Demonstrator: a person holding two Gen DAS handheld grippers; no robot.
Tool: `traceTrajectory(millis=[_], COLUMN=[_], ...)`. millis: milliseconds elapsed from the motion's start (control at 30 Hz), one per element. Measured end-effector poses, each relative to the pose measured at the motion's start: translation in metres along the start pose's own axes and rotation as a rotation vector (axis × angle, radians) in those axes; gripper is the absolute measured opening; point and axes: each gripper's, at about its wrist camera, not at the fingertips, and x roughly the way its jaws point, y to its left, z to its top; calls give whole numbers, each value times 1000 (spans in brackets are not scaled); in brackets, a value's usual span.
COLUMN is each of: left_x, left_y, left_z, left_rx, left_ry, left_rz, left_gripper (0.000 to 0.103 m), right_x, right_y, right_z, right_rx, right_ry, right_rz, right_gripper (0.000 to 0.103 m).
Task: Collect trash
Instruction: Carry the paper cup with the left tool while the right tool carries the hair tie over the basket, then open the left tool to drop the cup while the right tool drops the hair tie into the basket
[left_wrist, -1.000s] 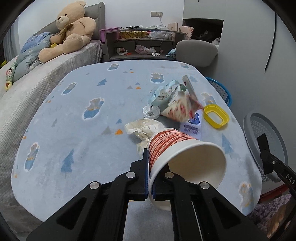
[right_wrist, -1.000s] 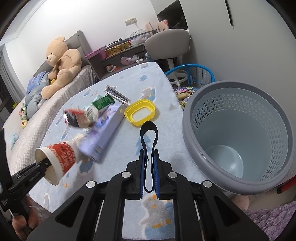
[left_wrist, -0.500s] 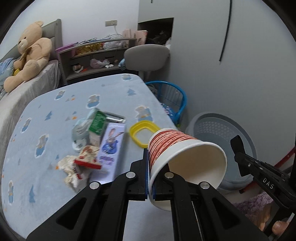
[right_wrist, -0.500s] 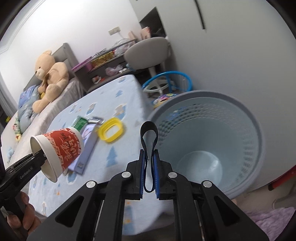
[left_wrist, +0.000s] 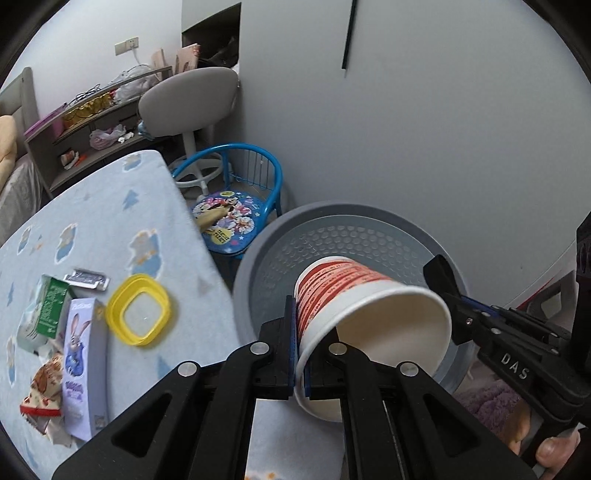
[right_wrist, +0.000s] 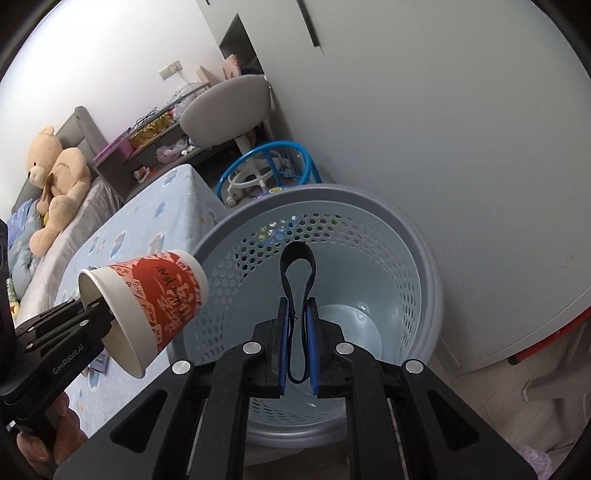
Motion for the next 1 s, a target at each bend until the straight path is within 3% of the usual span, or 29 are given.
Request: traceTrajectory(millis=[67,100,167,300,567,833,1000], left_x=[4,5,6,10,9,3,0], left_y=[-3,-4,-4,-4,-7,-2,1], left_z=[2,2,3,5,1,-3,-6], left_rx=[4,7,11,7,7,-18,-28], left_ry=[2,0,-7,-7,4,-11,-14], left_rz=[-2,0,14,23,25,40,52], left_gripper=[12,25,39,48,50,59,60], right_x=[3,4,6,1,-1,-4,-5], right_y=[-6,-9,-13,-19,-19,-19,-17], right_z=[0,1,1,1,1,-1,-2], right_rx=[17,23,31,42,35,25,23], right_ry=[9,13,18,-3,-13,-26,-32], right_rz=[3,4,1,-4,-8,-20,-16], right_gripper=[11,11,16,52,52,52,58])
